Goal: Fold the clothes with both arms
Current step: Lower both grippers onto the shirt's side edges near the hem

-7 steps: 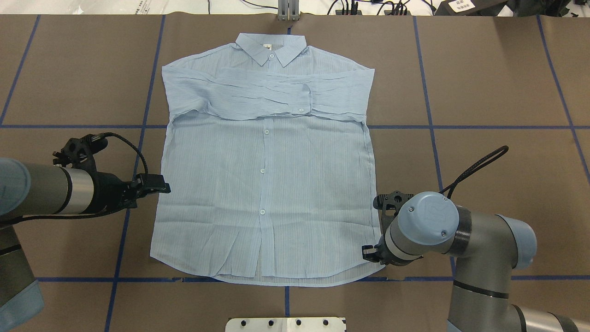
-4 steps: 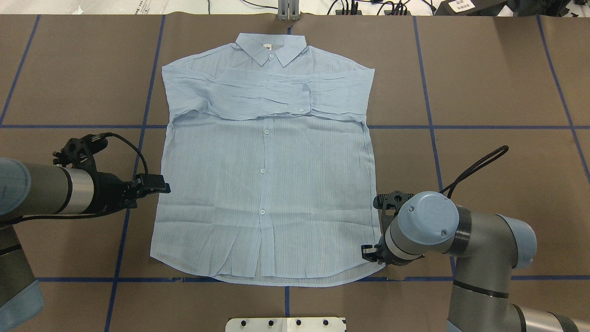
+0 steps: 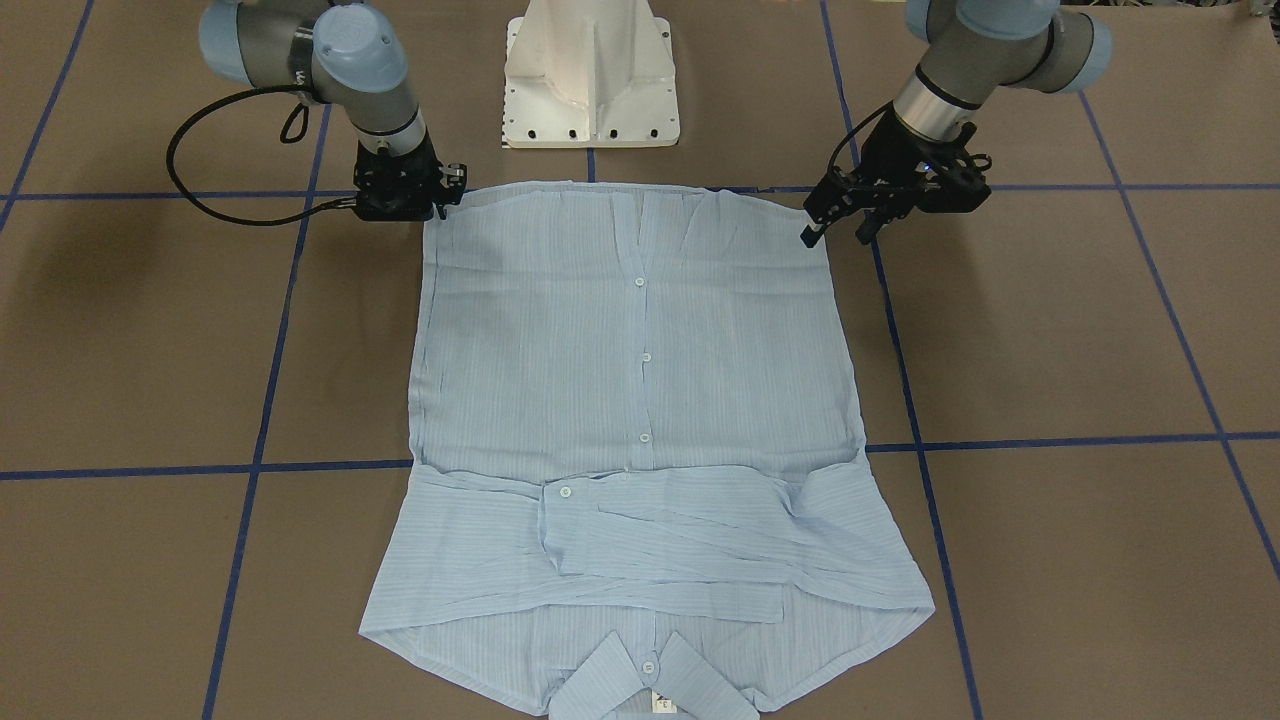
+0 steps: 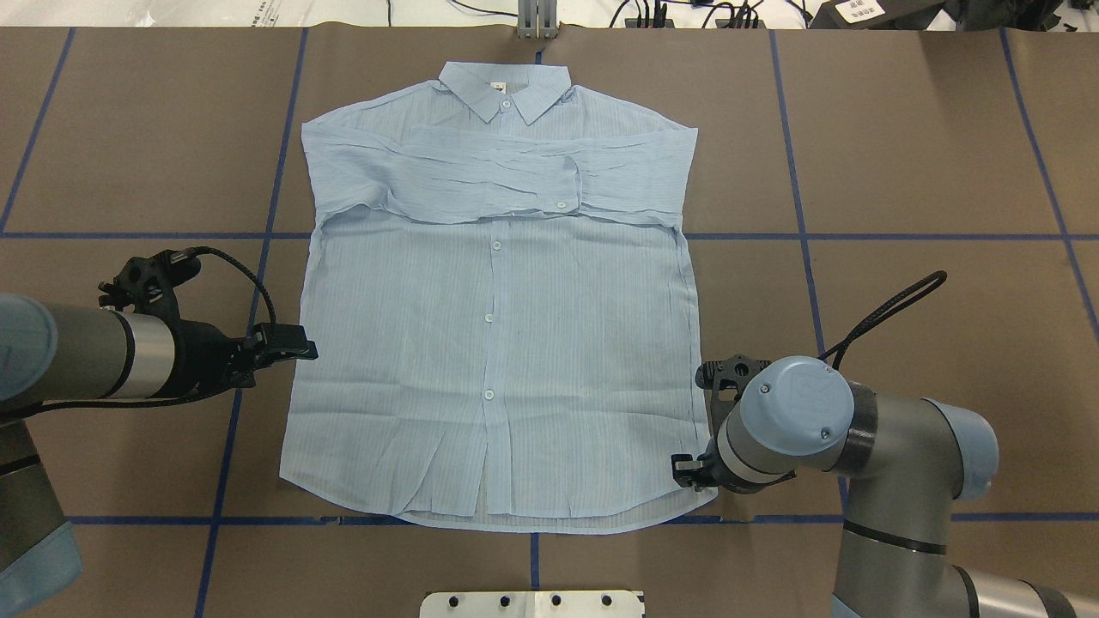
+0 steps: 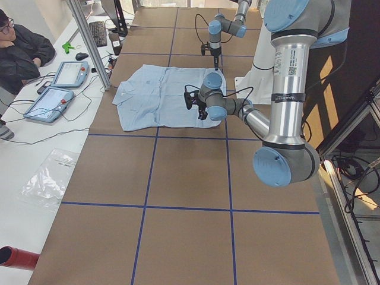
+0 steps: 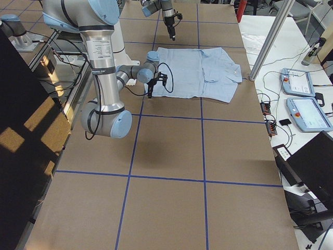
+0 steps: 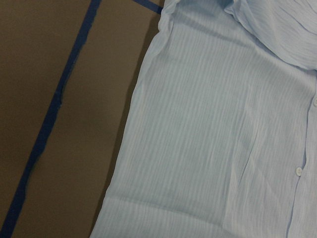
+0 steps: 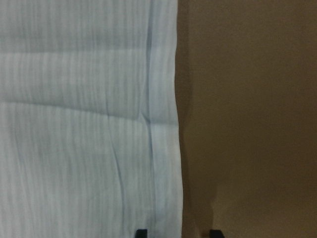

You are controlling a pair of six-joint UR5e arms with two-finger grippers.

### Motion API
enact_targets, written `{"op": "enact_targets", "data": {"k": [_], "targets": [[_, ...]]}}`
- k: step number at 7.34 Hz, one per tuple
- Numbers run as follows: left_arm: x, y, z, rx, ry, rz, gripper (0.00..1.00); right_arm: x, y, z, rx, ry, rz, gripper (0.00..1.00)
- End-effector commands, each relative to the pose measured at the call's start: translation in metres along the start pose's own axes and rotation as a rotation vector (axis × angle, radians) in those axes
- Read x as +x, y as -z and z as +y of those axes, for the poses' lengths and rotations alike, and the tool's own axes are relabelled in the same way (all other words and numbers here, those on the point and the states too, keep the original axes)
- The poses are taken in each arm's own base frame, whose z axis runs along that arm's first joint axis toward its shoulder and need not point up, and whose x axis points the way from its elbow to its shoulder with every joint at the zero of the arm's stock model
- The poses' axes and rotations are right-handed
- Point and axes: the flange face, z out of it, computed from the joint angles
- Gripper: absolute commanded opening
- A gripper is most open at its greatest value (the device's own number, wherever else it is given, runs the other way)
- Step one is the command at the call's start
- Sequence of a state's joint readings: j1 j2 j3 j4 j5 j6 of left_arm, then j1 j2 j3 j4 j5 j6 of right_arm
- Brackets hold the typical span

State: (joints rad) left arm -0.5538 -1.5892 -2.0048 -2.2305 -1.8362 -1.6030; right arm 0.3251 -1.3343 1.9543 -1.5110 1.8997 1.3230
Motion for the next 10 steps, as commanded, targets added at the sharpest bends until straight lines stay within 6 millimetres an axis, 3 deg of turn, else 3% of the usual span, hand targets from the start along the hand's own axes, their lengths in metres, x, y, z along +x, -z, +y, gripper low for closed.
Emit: {"op": "enact_targets", "data": {"k": [1,2,3,4,8,10], "targets": [[0.0,0.0,0.0,0.0,0.0,0.001,0.99,0.0,-0.002,0.0,-0.001,0.001,0.003,0.49],[0.0,0.0,0.0,0.0,0.0,0.0,0.99,-0.001,-0.001,0.0,-0.002,0.002,0.0,0.46],[0.0,0.0,0.0,0.0,0.0,0.0,0.99,-0.001,-0.001,0.0,0.0,0.002,0.001,0.26],[-0.001,-0.001,0.0,0.0,0.0,-0.002,0.99,-0.001,0.001,0.001,0.002,0.001,-0.002,0.0],[-0.001,-0.001,0.0,0.0,0.001,-0.003,0.99,-0.002,0.006,0.0,0.005,0.001,-0.011,0.0],[-0.016,-0.001,-0.001,0.003,0.021,-0.032,0.99,-0.006,0.025,0.004,0.017,0.011,-0.048,0.0]]}}
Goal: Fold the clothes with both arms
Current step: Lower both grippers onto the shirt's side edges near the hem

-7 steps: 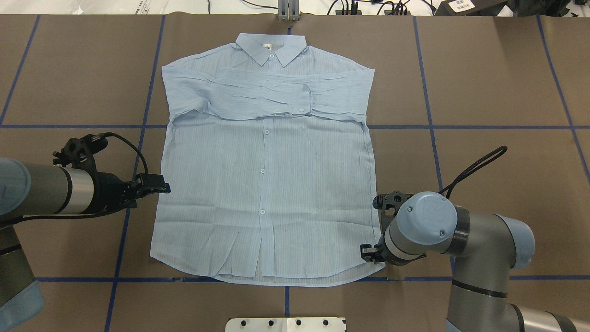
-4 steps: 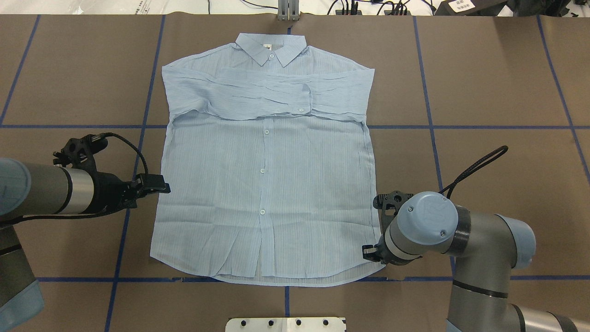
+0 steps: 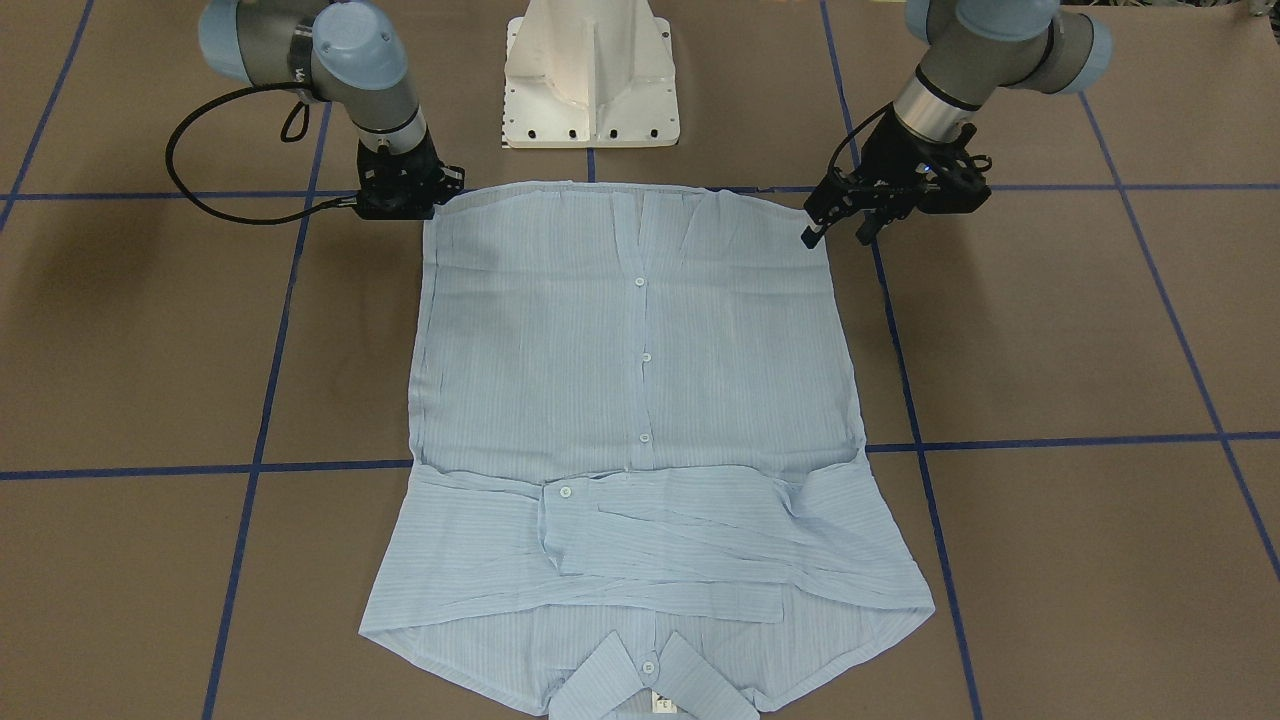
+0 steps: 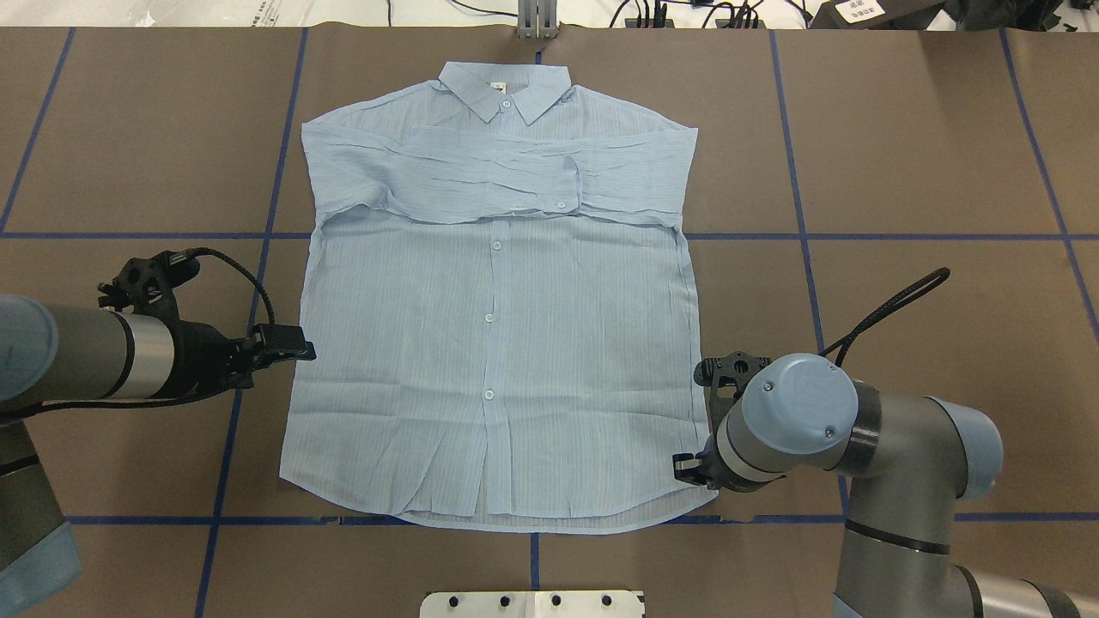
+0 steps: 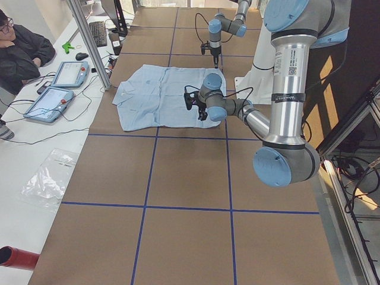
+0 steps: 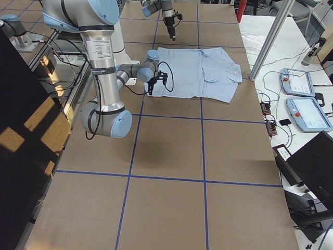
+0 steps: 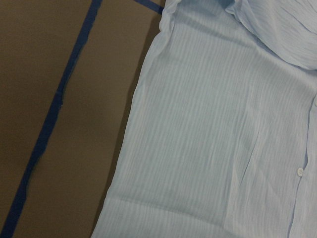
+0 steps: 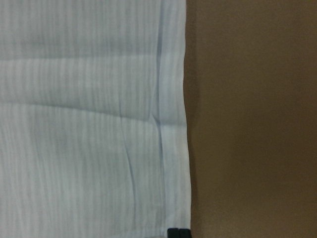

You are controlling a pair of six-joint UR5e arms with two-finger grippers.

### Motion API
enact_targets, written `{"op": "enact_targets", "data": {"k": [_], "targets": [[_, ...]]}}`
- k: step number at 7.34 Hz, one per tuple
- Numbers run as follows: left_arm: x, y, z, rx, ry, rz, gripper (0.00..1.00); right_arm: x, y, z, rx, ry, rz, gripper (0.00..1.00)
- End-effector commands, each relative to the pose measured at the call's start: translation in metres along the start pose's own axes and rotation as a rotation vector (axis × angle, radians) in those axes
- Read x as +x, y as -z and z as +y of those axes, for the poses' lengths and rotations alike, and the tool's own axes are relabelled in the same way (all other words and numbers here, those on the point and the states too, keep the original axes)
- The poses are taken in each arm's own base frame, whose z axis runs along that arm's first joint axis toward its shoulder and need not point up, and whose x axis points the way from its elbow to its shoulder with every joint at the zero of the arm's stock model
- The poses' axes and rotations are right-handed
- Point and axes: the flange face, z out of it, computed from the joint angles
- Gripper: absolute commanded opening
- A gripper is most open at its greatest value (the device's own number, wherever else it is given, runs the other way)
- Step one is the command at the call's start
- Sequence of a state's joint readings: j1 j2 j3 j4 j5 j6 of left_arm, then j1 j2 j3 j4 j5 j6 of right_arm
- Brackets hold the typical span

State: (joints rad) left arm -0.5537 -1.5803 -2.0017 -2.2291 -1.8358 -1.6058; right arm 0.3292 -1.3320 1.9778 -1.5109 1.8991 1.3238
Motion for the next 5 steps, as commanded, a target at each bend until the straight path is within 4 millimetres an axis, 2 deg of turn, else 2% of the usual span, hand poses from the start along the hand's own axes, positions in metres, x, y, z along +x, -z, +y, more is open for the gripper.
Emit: {"op": "enact_targets", "data": {"k": [1,3,4,5], "targets": [[-0.018,0.0,0.001,0.002,0.036,-0.032,0.99,-0.005,0.022,0.004,0.013,0.012,-0.041,0.0],[-0.02,-0.017,0.036,-0.029,0.084,-0.051,0.99,-0.004,0.019,0.002,0.022,0.011,-0.033,0.0],[-0.015,-0.02,0.046,-0.033,0.091,-0.046,0.99,-0.003,0.016,0.001,0.022,0.007,-0.026,0.0],[-0.012,-0.019,0.047,-0.035,0.09,-0.041,0.99,0.0,0.005,-0.004,0.018,0.0,-0.003,0.23]]}}
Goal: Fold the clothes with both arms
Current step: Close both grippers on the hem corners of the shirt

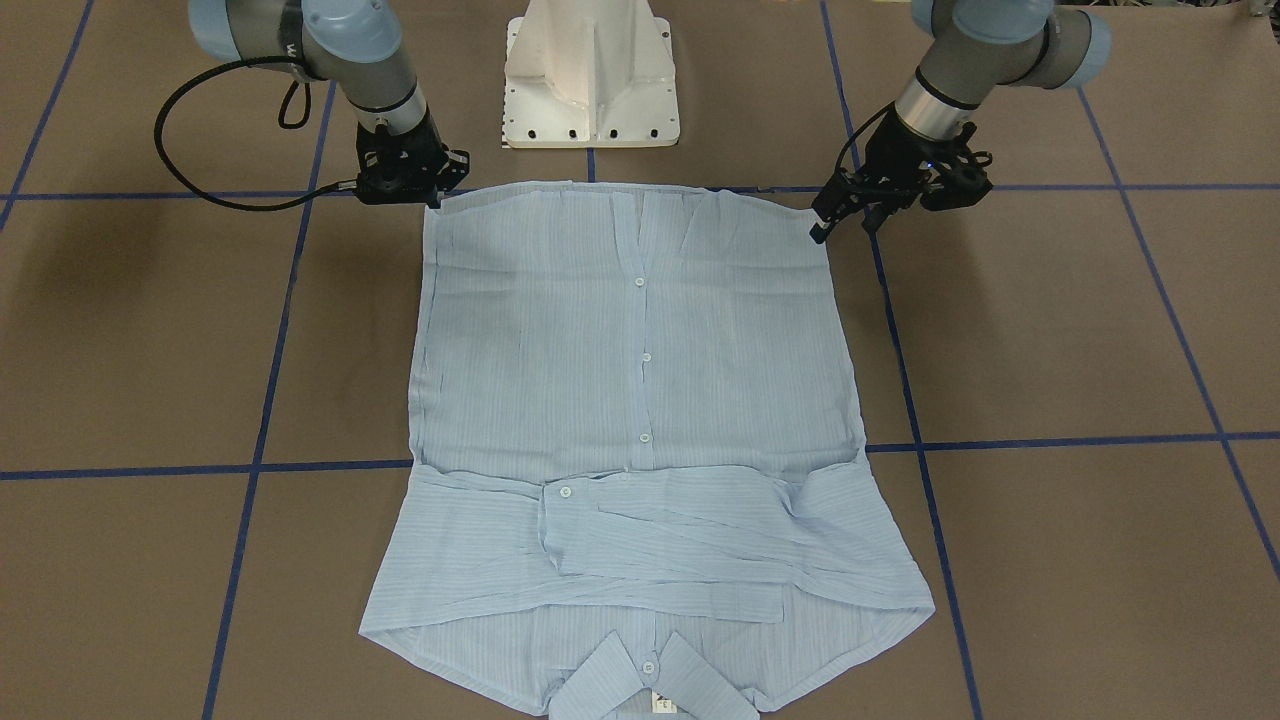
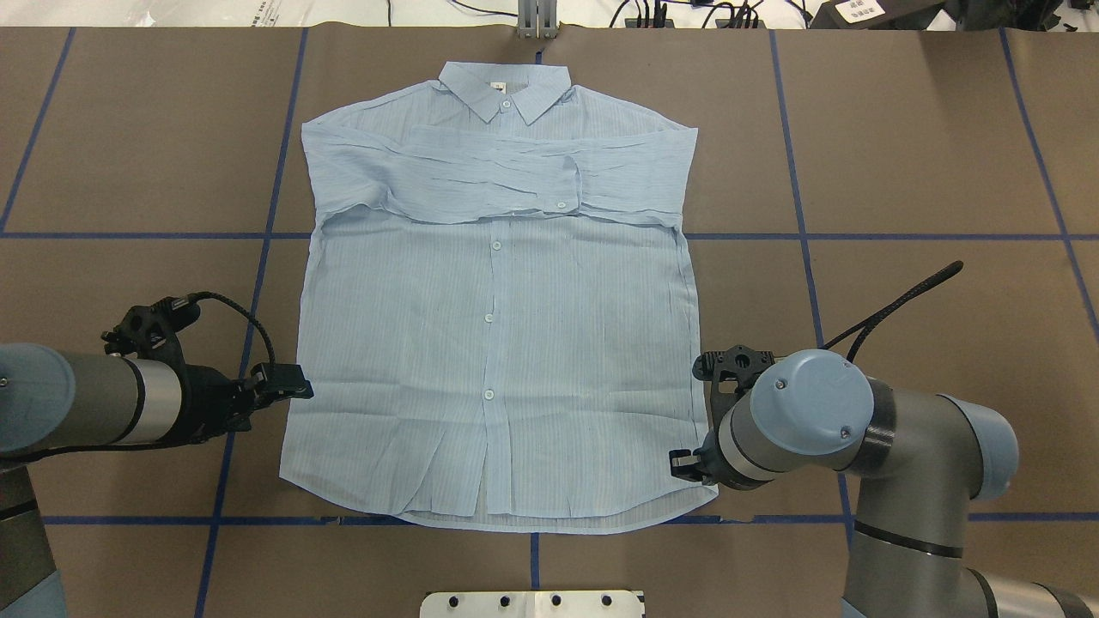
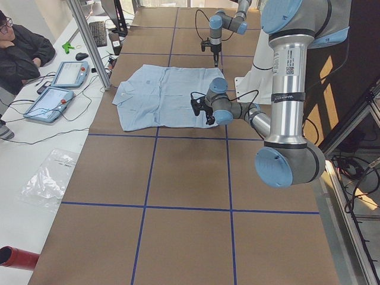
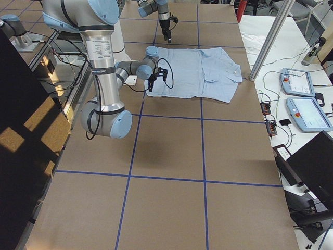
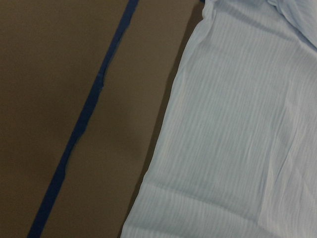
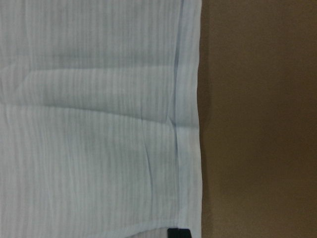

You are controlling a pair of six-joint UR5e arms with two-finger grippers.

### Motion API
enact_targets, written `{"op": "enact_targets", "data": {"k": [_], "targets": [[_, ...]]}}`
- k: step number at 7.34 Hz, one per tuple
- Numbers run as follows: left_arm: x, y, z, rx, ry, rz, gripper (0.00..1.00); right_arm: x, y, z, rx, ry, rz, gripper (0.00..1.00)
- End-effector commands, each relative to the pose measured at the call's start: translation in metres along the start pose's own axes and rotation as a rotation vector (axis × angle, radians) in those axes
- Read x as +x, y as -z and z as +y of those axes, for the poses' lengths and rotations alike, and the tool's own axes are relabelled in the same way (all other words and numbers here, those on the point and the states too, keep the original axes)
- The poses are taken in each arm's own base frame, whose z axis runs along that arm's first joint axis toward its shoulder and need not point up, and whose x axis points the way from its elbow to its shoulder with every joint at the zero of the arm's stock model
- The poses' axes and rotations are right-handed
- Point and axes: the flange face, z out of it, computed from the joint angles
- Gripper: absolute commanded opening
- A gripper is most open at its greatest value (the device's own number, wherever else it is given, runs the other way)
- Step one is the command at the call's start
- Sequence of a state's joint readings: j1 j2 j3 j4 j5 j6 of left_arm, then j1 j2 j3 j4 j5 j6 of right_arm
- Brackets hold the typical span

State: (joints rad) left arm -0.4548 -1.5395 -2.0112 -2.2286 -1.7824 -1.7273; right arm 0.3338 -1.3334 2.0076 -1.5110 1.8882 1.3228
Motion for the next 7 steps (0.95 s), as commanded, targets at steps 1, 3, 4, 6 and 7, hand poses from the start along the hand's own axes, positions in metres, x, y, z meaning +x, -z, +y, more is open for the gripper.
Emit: {"op": "enact_targets", "data": {"k": [1,3,4,6,7], "targets": [[0.0045,0.0002,0.0084,-0.006,0.003,0.009,0.99,0.0068,-0.0221,-0.0076,-0.011,-0.002,0.038,0.78],[0.0044,0.0001,0.0084,-0.006,0.003,0.007,0.99,0.0091,-0.028,-0.0092,-0.02,-0.006,0.046,1.0],[0.0044,0.0001,0.0084,-0.006,0.003,0.007,0.99,0.0087,-0.0272,-0.0087,-0.022,-0.007,0.043,1.0],[0.0044,0.0001,0.0084,-0.006,0.003,0.007,0.99,0.0108,-0.0277,-0.0081,-0.026,-0.01,0.045,1.0],[0.0044,0.0001,0.0084,-0.006,0.003,0.007,0.99,0.0116,-0.0292,-0.0074,-0.028,-0.011,0.048,1.0]]}}
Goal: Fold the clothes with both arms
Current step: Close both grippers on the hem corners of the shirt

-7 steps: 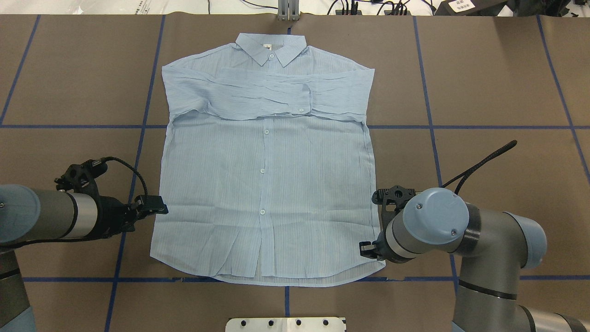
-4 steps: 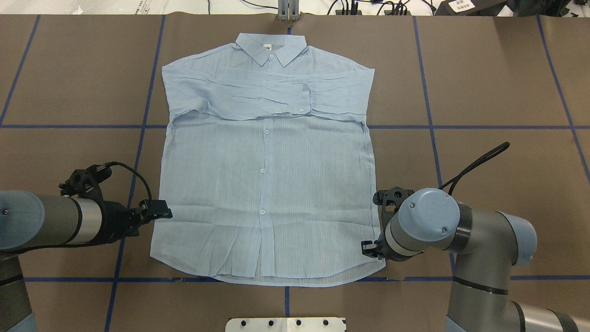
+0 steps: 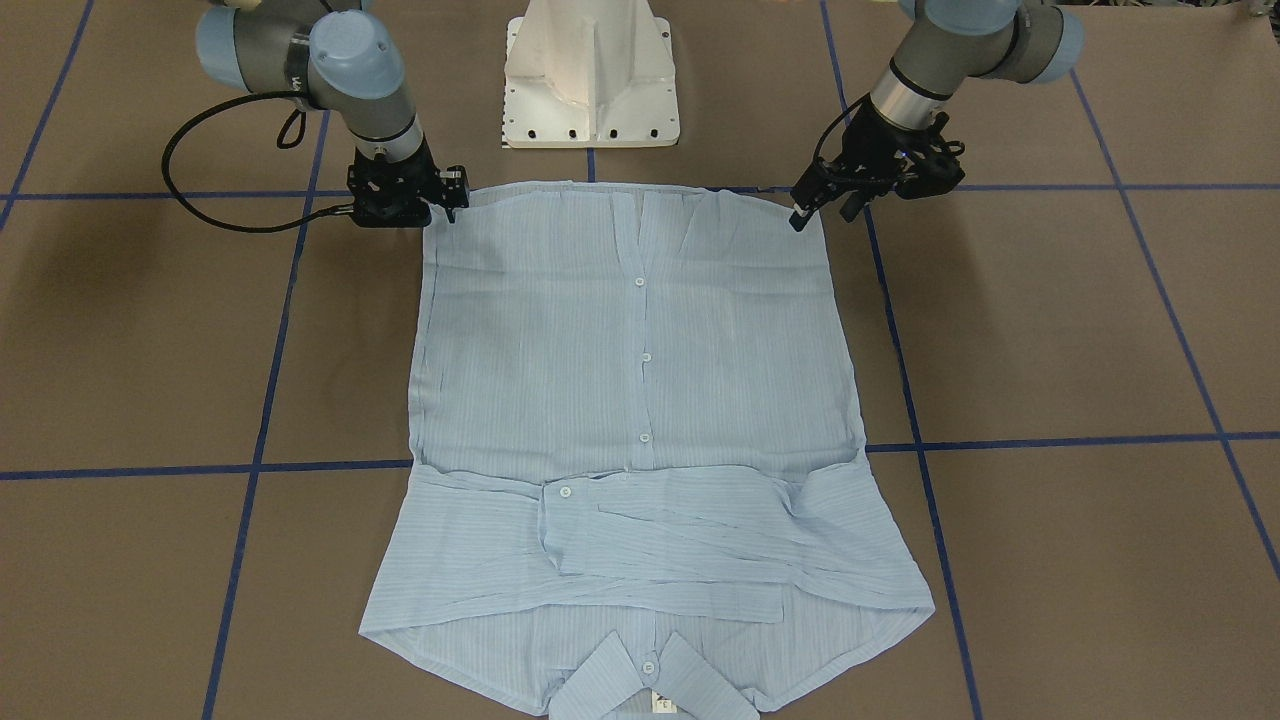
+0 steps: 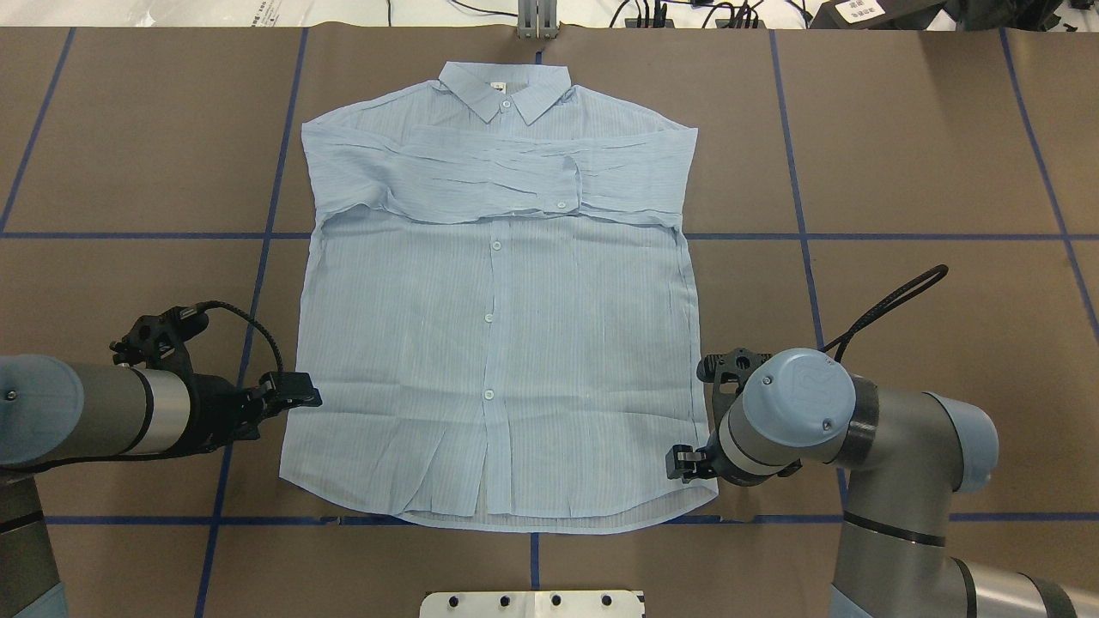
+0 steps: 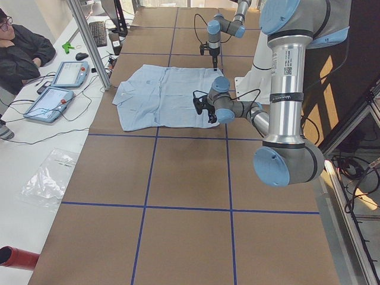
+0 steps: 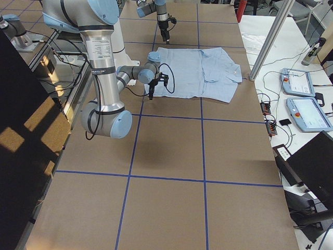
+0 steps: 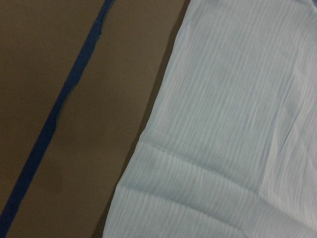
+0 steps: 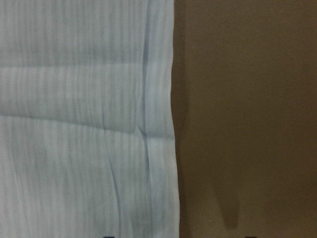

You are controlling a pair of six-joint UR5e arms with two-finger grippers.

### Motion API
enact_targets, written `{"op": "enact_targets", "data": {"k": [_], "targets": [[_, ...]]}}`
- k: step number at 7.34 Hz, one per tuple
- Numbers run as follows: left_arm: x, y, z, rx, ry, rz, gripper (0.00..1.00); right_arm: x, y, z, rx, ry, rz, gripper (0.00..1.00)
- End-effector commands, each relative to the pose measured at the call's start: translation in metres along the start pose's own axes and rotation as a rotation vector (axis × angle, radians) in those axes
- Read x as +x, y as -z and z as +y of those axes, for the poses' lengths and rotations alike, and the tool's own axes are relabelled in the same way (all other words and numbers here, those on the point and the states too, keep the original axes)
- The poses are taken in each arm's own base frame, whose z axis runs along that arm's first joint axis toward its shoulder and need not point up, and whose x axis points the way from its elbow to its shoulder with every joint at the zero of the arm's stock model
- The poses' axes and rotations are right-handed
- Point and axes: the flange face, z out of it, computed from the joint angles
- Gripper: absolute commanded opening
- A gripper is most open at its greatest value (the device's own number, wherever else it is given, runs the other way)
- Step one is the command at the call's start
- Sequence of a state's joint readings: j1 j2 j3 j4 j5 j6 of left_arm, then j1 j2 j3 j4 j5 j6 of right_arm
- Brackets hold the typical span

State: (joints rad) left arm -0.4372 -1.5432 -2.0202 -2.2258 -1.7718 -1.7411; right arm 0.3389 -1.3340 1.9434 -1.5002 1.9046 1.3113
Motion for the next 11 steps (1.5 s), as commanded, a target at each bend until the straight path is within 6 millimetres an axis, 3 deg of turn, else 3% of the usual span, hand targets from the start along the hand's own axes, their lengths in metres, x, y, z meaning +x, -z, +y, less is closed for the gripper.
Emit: {"op": "enact_targets", "data": {"k": [1,3,7,9,11], "targets": [[0.0008,0.0001,0.0002,0.0,0.0,0.002,0.99,0.002,-0.0038,0.001,-0.005,-0.005,0.007,1.0],[0.0008,0.0001,0.0002,0.0,0.0,0.002,0.99,0.0003,-0.0057,0.0036,-0.009,-0.001,0.009,0.95],[0.0008,0.0001,0.0002,0.0,0.0,0.002,0.99,-0.0031,-0.0055,0.0061,-0.015,0.001,0.004,0.66],[0.0016,0.0001,0.0003,-0.001,-0.001,0.003,0.99,-0.0023,-0.0059,0.0063,-0.017,0.0,0.006,0.57],[0.0015,0.0,0.0003,0.0,0.0,0.002,0.99,-0.0029,-0.0059,0.0084,-0.038,0.001,0.0,0.36]]}}
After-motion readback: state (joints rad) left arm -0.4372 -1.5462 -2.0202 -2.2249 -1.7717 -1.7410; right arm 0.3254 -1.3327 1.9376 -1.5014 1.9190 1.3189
